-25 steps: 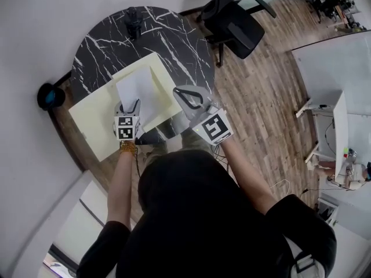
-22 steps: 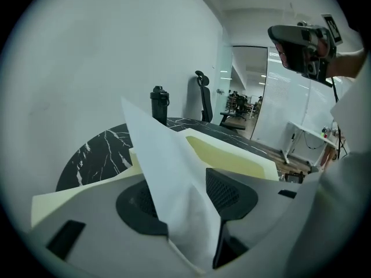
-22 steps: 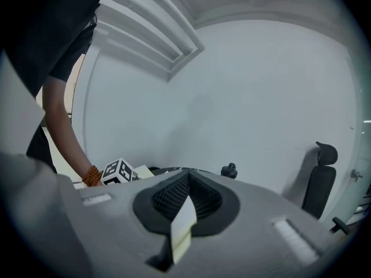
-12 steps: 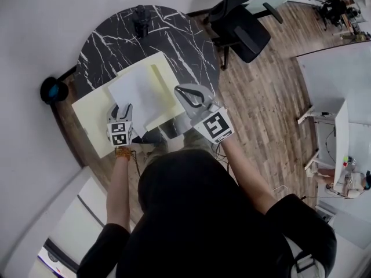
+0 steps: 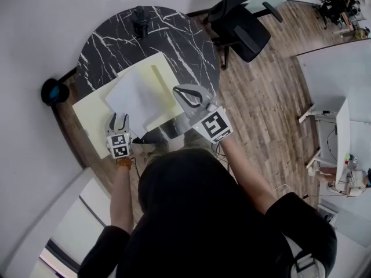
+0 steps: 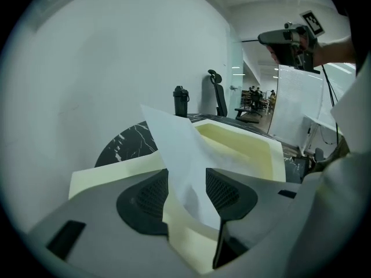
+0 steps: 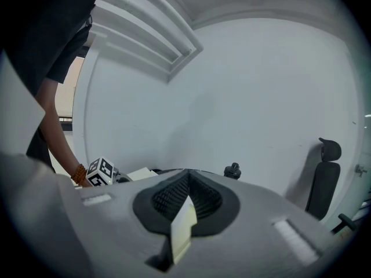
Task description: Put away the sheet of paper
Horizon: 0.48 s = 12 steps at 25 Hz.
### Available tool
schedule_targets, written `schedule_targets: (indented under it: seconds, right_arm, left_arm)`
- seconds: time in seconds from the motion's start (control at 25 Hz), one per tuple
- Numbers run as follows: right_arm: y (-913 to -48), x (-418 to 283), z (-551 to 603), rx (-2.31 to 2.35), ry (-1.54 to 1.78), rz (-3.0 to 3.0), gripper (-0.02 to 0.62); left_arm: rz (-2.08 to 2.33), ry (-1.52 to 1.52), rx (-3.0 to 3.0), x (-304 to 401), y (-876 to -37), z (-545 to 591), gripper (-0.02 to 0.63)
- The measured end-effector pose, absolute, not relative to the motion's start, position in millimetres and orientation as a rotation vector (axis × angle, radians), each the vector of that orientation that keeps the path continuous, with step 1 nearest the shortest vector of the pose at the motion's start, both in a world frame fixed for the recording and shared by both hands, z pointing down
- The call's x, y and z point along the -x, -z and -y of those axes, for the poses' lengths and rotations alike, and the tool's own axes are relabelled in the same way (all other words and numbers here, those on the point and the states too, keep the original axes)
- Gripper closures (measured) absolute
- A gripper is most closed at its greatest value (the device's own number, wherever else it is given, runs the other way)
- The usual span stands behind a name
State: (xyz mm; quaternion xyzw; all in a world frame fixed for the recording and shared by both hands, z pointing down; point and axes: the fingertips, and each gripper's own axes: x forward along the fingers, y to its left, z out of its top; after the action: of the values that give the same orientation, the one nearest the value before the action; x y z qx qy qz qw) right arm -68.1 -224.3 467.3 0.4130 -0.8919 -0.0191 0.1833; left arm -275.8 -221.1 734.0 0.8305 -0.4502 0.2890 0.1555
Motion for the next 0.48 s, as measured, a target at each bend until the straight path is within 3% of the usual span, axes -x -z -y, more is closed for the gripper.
schedule_targets:
  seconds: [0.28, 0.48]
  right_arm:
    - [-471, 67, 222, -1.176, 0.029, 2.513, 0.597]
    - [-469, 55, 225, -1.215, 0.017, 2.493, 0.597]
  left_arm:
    - [1.445, -0.820, -2.307, 307, -728, 227, 0.391]
    - [1.216, -0.970, -2.523, 272, -729, 224, 0.390]
